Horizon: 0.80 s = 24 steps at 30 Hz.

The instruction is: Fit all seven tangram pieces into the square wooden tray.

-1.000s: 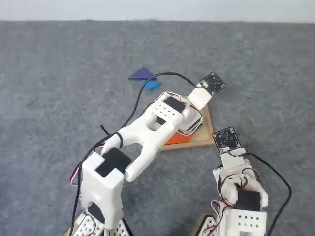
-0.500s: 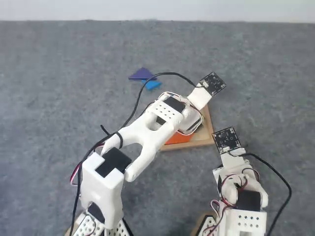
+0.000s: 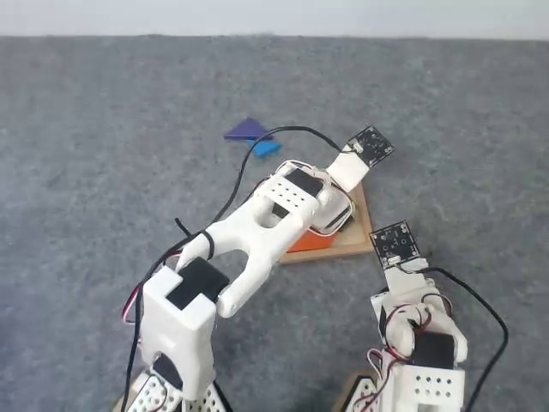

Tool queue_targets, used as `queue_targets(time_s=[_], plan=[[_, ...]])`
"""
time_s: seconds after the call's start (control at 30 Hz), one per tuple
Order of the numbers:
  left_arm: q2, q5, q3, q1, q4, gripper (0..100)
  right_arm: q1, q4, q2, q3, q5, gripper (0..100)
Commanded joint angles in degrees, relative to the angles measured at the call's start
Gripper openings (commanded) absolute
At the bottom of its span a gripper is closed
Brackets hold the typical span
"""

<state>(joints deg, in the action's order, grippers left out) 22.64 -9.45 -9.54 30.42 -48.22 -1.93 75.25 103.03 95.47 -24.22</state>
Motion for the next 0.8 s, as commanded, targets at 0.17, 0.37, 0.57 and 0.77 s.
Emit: queue_targets(time_s=[0.17,0.37,0.57,0.77], plan=[[-0.7,0.0,0.22,0.0,1.23,26,0.22,0.13,0.84,0.97,-0.44,0.8],[-0.88,0.0,0.57,0.18,1.93,26,0.22,0.13,0.84,0.97,-0.44,0.8],[-0.79,0.0,0.57,-1.58,3.43,26,0.22,0.13,0.84,0.97,-0.44,0.8],[-0.18,0.0,0.31,-1.93,5.19,26,0.22,0.13,0.84,0.97,-0.44,0.8]])
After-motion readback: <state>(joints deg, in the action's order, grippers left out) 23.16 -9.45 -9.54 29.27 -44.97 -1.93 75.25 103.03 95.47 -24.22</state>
